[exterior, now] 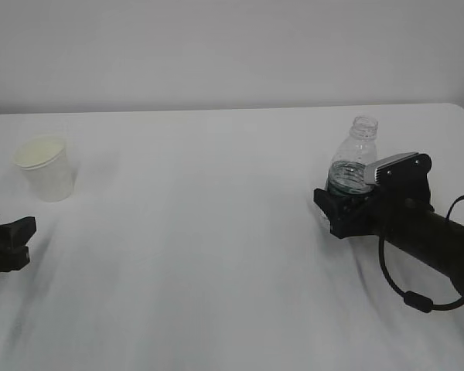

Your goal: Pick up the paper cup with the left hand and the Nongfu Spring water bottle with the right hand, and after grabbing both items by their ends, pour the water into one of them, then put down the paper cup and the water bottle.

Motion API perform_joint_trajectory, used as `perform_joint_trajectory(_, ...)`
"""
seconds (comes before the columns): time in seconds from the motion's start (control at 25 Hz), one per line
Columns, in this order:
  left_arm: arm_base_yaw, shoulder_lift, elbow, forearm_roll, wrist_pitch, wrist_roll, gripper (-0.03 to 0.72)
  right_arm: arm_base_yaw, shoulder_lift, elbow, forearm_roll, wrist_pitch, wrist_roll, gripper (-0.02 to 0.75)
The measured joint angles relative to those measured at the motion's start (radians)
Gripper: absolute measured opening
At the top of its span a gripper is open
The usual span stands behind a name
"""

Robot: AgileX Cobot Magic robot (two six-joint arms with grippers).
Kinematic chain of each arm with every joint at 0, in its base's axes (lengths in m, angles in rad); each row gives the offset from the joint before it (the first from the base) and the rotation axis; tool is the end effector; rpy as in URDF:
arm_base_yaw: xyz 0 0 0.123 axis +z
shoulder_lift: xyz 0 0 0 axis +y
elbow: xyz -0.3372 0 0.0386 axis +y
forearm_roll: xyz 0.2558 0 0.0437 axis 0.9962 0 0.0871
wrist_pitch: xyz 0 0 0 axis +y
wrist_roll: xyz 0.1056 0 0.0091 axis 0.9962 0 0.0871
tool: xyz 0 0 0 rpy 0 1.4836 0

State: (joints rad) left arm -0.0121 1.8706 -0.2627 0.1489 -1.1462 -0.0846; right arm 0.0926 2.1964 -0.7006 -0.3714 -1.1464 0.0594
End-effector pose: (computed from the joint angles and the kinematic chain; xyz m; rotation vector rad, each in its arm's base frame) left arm 0.2680 -0.0176 0.1376 0.0792 1.9474 -0.1553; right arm 0.3824 0.0707 0.0933 -0.4089 1.8089 0.3082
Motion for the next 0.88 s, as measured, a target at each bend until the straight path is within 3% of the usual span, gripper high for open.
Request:
perform_joint_trajectory(0.28, 0.0, 0.0, 0.0, -0.001, 0.0, 0.002, 0.417, 0.0, 0.0, -0.002, -0.004, 0.0, 0.0, 0.589)
perform_joint_trajectory(0.56, 0.0, 0.0, 0.0, -0.001, 0.0, 0.003, 0.417, 0.0, 0.0, -0.004, -0.008, -0.002, 0.0, 0.465)
perform_joint_trajectory(0.88, 0.0, 0.0, 0.0, -0.001, 0.0, 0.003, 0.416, 0.0, 0.0, -0.004, -0.008, -0.002, -0.002, 0.458)
